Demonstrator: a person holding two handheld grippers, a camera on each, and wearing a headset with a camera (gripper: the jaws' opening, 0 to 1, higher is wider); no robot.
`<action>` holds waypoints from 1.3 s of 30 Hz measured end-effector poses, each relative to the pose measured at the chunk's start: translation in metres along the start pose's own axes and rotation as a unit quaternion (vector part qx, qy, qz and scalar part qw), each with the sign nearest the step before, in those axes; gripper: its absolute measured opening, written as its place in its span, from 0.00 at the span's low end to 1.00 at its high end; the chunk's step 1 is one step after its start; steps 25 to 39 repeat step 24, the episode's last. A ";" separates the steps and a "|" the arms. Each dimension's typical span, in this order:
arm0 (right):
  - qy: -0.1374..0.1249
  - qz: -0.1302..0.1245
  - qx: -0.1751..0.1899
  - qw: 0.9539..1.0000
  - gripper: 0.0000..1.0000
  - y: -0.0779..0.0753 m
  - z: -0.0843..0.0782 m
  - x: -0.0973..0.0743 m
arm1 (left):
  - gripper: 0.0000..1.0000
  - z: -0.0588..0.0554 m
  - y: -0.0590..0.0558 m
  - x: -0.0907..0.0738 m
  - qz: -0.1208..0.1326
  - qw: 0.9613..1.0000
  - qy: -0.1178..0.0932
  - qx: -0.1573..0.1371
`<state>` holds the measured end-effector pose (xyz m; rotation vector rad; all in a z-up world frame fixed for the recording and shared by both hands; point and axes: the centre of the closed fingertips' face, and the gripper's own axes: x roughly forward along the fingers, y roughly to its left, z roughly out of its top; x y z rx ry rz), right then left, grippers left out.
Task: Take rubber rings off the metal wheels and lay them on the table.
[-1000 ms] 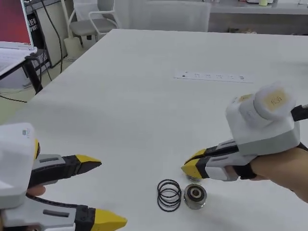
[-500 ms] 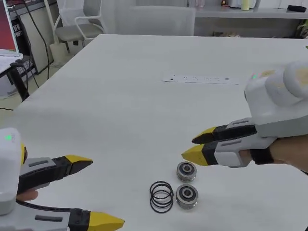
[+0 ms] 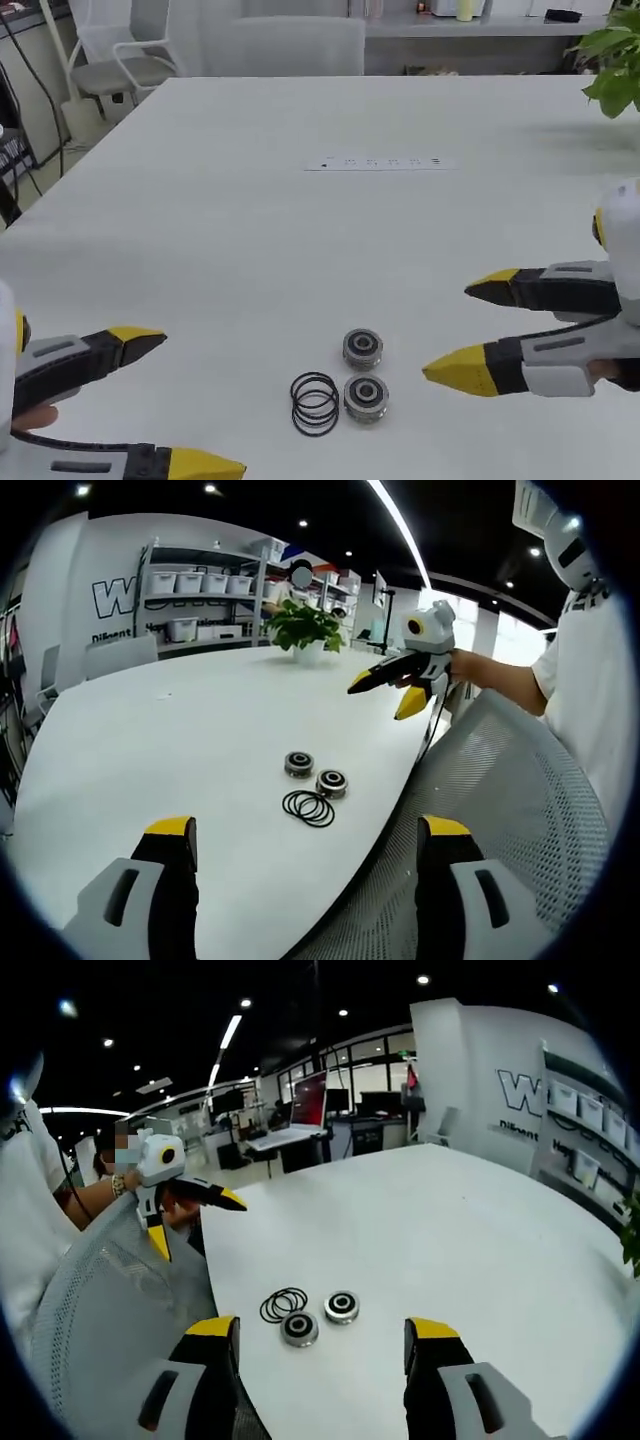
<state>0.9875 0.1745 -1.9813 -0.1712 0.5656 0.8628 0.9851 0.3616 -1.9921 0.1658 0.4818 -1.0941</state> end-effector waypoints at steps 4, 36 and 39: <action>-0.008 -0.010 0.021 1.000 0.72 -0.002 -0.014 -0.008 | 0.90 -0.001 -0.002 0.001 -0.006 1.000 0.004 -0.001; 0.033 -0.035 0.083 0.995 0.99 0.008 -0.074 -0.019 | 0.90 -0.003 -0.003 0.002 0.001 1.000 0.010 -0.005; 0.033 -0.035 0.083 0.995 0.99 0.008 -0.074 -0.019 | 0.90 -0.003 -0.003 0.002 0.001 1.000 0.010 -0.005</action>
